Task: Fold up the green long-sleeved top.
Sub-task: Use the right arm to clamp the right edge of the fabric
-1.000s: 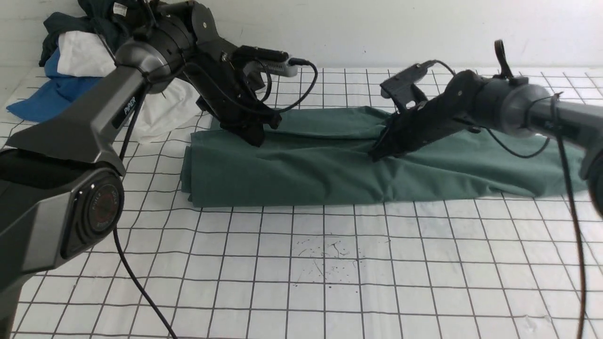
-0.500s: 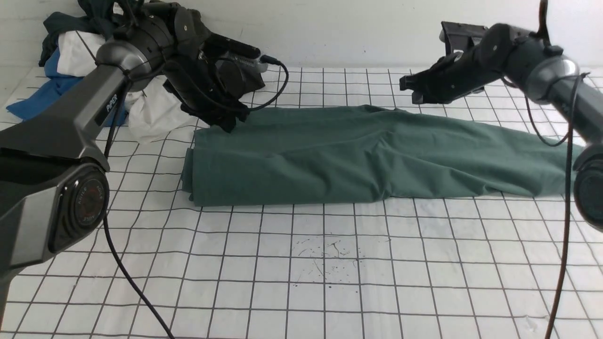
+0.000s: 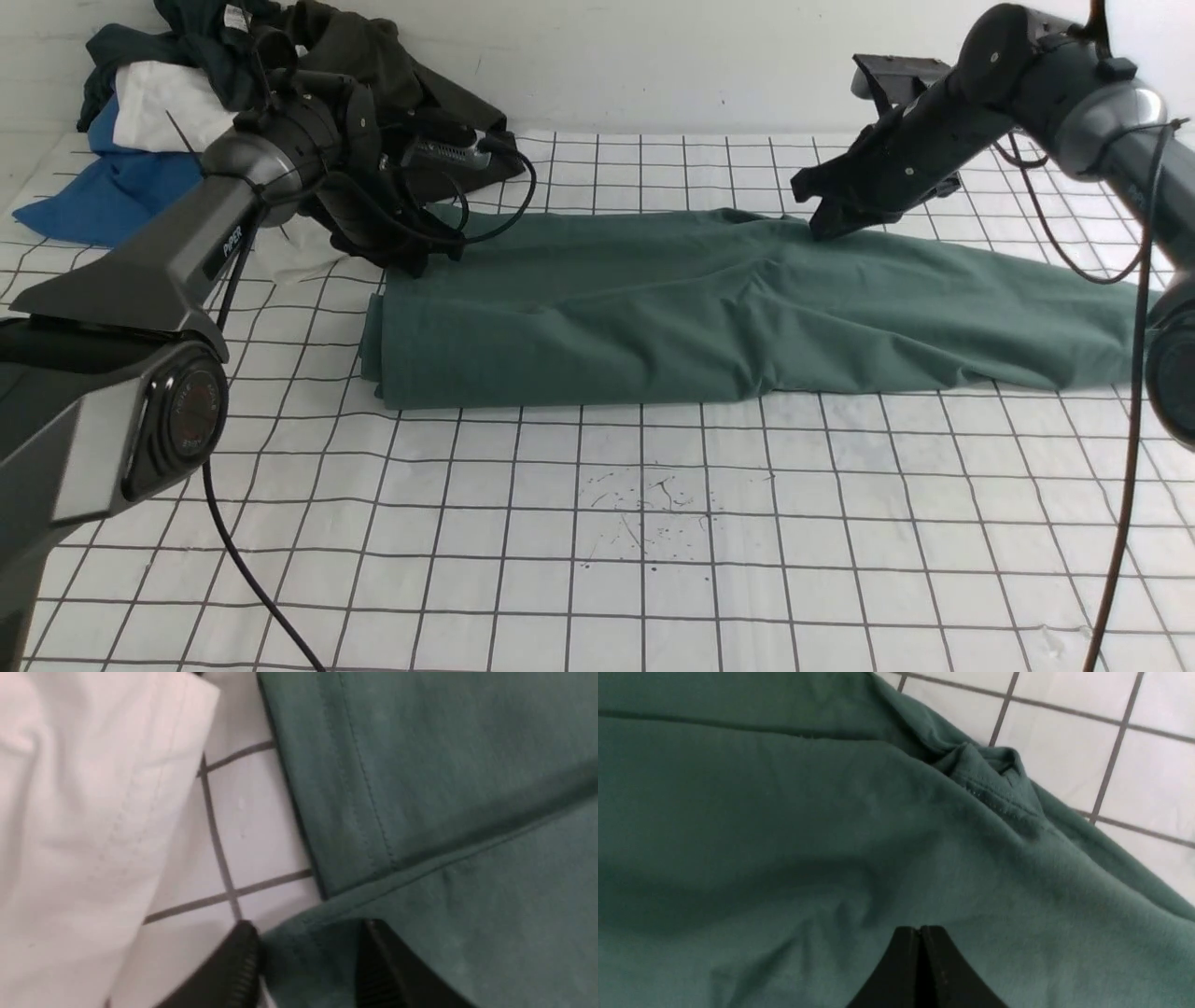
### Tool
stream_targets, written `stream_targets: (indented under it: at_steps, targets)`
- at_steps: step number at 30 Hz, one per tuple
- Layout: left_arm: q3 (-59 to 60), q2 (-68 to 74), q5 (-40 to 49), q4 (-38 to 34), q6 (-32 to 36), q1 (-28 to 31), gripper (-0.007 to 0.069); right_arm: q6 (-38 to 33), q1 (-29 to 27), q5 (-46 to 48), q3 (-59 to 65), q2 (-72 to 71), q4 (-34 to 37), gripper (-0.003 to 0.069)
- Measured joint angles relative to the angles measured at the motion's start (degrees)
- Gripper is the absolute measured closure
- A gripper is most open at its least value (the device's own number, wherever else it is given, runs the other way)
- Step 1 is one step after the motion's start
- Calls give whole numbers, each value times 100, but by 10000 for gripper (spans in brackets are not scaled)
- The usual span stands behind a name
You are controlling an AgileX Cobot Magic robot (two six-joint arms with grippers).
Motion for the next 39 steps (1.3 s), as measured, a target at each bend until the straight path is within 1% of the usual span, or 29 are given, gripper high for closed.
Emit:
stream_targets:
  at_steps: [3,4,6,12,18,20,23,24,27,30,31,32,33,34,35,36,37,39]
  targets:
    - [0,0,1,0,67,0,574,-25,0,45,0,0,-11,673]
    - [0,-7,1,0,118,0,597,-51,0,51,0,-5,-15,673]
    - [6,-93,7,0,189,-5,612,-135,0,73,0,-30,-38,673]
    - [0,-403,-317,0,202,-5,612,-255,0,115,-6,-190,-162,673]
    - [0,-258,-1451,0,191,-5,612,-259,0,176,-12,-271,-406,673]
    - [0,-105,-1668,0,178,-5,611,-271,0,207,-12,-276,-435,673]
    - [0,11,-1638,0,163,-5,596,-280,0,250,-12,-276,-467,673]
    - [12,38,-1554,0,163,-5,577,-280,0,278,-12,-283,-494,673]
    - [18,-30,-1006,54,157,-5,461,-299,0,336,189,-419,-705,673]
    - [18,-294,-403,-36,151,-5,364,-299,-40,341,538,-573,-765,673]
    - [18,-371,-194,-133,146,-5,349,-299,-54,336,685,-588,-765,673]
    - [18,-409,-148,-185,146,-11,343,-299,-63,336,718,-588,-758,673]
    - [-2,-539,234,-452,146,-17,331,-304,-90,324,989,-588,-718,673]
    - [-2,-553,283,-490,146,-28,329,-311,-89,325,1027,-582,-713,673]
    - [-8,-612,660,-786,161,-45,328,-365,-103,325,1298,-564,-687,673]
    - [-8,-623,1004,-984,201,-84,333,-448,-103,319,1484,-539,-680,673]
    - [-8,-623,1161,-1121,244,-102,342,-522,-103,278,1652,-525,-680,673]
    - [-2,-527,1475,-1409,402,-188,381,-648,-114,-2,1840,-550,-847,673]
